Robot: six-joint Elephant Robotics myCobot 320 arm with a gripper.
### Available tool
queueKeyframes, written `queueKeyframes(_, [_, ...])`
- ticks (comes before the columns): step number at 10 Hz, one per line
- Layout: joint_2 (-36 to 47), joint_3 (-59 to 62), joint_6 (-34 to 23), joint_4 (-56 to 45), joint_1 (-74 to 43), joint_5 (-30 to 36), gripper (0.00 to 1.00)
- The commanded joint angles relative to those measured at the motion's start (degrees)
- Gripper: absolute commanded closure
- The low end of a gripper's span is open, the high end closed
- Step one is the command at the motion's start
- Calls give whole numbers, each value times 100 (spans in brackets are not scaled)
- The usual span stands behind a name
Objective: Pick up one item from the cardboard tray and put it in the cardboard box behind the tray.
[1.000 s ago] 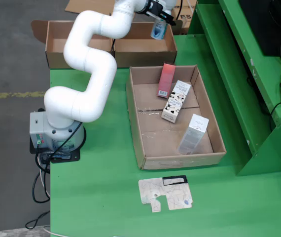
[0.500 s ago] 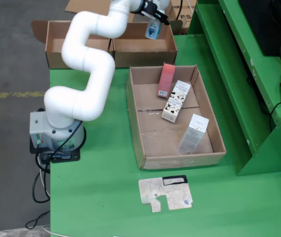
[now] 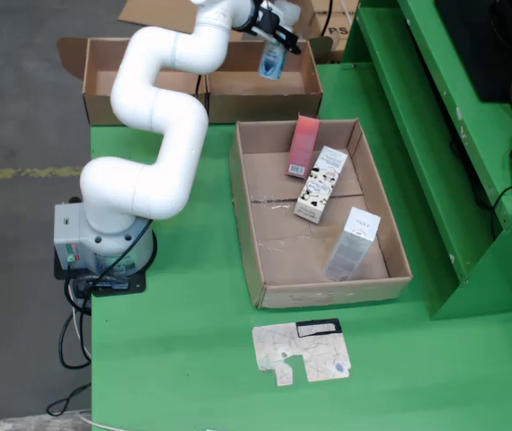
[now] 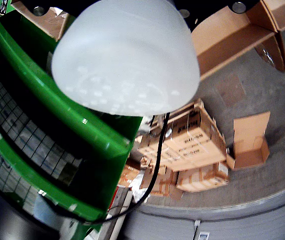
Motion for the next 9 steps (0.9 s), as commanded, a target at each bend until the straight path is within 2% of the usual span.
queueKeyframes(1, [-115, 166, -6, 68, 41, -69, 100])
queueKeyframes(9, [-791, 166, 23, 69, -32, -66, 100])
